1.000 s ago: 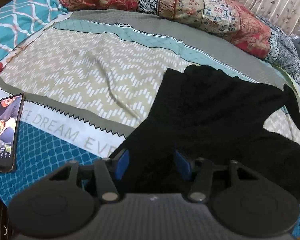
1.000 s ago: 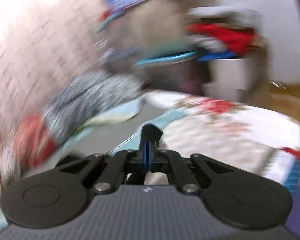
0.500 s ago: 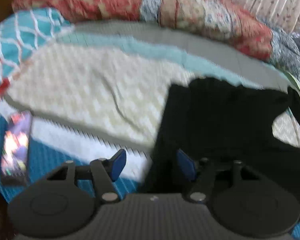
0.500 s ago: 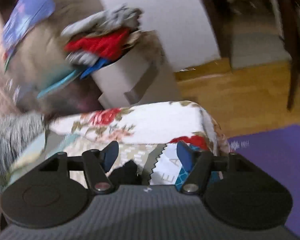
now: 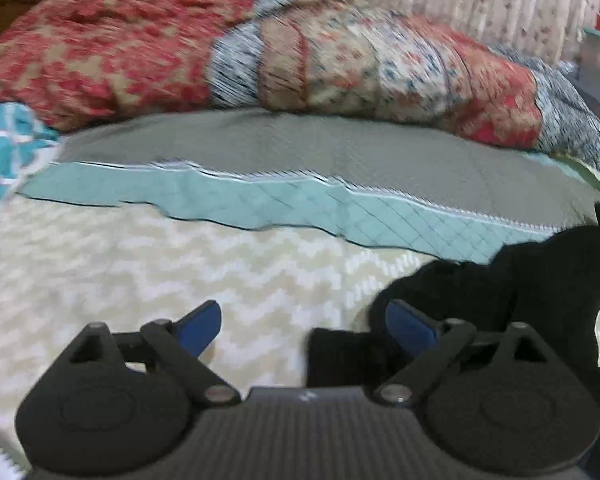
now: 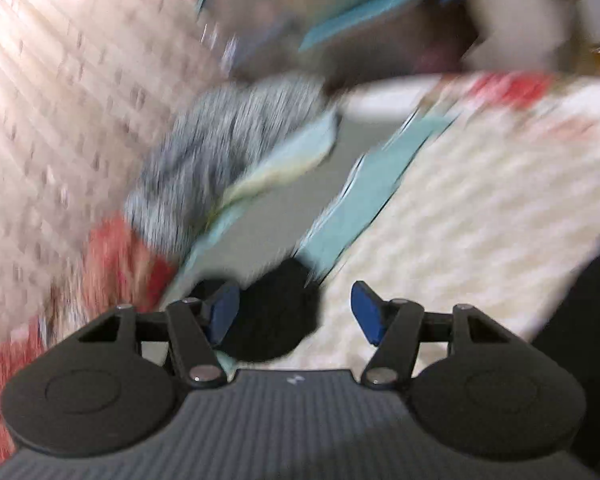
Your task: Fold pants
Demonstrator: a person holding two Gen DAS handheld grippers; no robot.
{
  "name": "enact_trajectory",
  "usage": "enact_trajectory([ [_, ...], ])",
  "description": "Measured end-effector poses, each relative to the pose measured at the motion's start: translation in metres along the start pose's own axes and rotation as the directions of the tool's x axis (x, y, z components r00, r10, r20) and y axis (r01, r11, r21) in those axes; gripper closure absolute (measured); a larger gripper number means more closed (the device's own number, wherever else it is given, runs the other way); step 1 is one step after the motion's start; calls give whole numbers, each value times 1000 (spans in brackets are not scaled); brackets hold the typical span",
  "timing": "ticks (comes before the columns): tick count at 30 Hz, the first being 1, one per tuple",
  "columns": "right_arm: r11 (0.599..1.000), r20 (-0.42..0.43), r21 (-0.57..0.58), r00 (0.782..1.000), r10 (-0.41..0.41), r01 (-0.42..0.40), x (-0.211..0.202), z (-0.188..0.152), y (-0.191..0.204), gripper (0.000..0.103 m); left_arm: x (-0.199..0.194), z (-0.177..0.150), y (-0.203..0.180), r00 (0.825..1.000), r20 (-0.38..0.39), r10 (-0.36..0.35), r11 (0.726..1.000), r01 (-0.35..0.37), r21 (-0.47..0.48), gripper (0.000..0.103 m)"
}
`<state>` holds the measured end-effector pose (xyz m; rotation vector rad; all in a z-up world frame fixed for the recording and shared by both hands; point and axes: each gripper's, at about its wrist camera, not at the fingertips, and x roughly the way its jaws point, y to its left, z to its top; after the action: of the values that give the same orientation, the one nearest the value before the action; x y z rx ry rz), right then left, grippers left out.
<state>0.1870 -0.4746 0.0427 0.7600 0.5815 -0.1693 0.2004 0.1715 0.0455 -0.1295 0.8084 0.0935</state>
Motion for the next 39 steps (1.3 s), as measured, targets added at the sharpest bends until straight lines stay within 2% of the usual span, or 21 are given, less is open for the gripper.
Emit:
enact_trajectory([
  [4, 995, -52, -41, 994, -94, 92, 67, -7, 14, 38, 33, -3, -22, 999, -41, -28, 999, 30, 44, 14],
  [6, 992, -71, -27, 990, -123, 121, 84, -9, 15, 42, 46, -5, -29, 997, -68, -33, 998, 36, 47, 33],
  [7, 991, -90, -24, 987, -130, 128, 93, -8, 13, 53, 53, -6, -33, 997, -80, -7, 998, 12, 60, 51],
  [8, 985, -107, -48, 980, -168, 164, 100, -5, 14, 80, 54, -6, -35, 997, -71, 19, 997, -13, 82, 56],
  [9, 981, -101, -71, 977, -187, 180, 96, -3, 16, 82, 54, -5, -38, 998, -59, 23, 995, -17, 103, 59],
  [10, 977, -70, -99, 978, -198, 191, 91, 5, 18, 86, 49, -3, -37, 999, -41, 26, 993, -21, 120, 78],
  [11, 971, -23, -125, 978, -208, 203, 84, 12, 22, 88, 45, 0, -37, 999, -27, 30, 991, -26, 129, 89],
  [13, 956, 94, -140, 965, -245, 256, 64, 40, 18, 89, 30, 11, -25, 1000, 18, 18, 996, -20, 88, 93],
  [15, 919, 195, -145, 921, -336, 366, 51, 70, 7, 90, 21, 21, -12, 997, 59, 43, 998, -46, 44, 98],
  [18, 820, 240, -182, 833, -498, 542, 57, 95, -12, 84, 23, 25, -1, 996, 53, 69, 998, -69, -4, 98],
  [19, 812, 195, -198, 834, -516, 549, 60, 99, -23, 80, 28, 23, -2, 997, 36, 69, 998, -69, -1, 98],
  [21, 826, 172, -188, 846, -505, 531, 47, 97, -37, 59, 37, 18, -10, 997, 14, 74, 997, -74, 37, 94],
  [22, 831, 210, -162, 842, -498, 532, 37, 95, -40, 58, 39, 16, -13, 997, 11, 81, 995, -82, 60, 88],
  [23, 838, 243, -130, 837, -491, 530, 25, 93, -42, 57, 40, 15, -16, 996, 12, 86, 993, -87, 76, 72],
  [24, 853, 246, -116, 847, -472, 509, 21, 90, -38, 56, 39, 15, -18, 996, 19, 86, 993, -87, 81, 64],
  [26, 894, 214, -117, 890, -402, 432, 22, 90, -28, 56, 38, 16, -19, 995, 50, 88, 992, -92, 88, 43],
  [29, 925, 132, -151, 934, -331, 349, 42, 95, -5, 56, 41, 24, -21, 994, 85, 75, 989, -85, 120, 25],
  [32, 950, 23, -131, 959, -282, 282, 71, 89, 17, 54, 45, 25, -29, 992, 115, 59, 974, -83, 210, 12],
  [36, 935, -50, -64, 935, -351, 348, 111, 79, 24, 48, 55, 15, -43, 992, 116, 47, 924, -87, 373, 10],
  [37, 933, -58, -36, 931, -360, 358, 120, 78, 22, 48, 57, 11, -47, 991, 118, 56, 906, -100, 410, 15],
  [39, 924, -78, 17, 922, -379, 381, 138, 78, 15, 47, 65, 4, -52, 995, 83, 52, 888, -84, 452, 50],
])
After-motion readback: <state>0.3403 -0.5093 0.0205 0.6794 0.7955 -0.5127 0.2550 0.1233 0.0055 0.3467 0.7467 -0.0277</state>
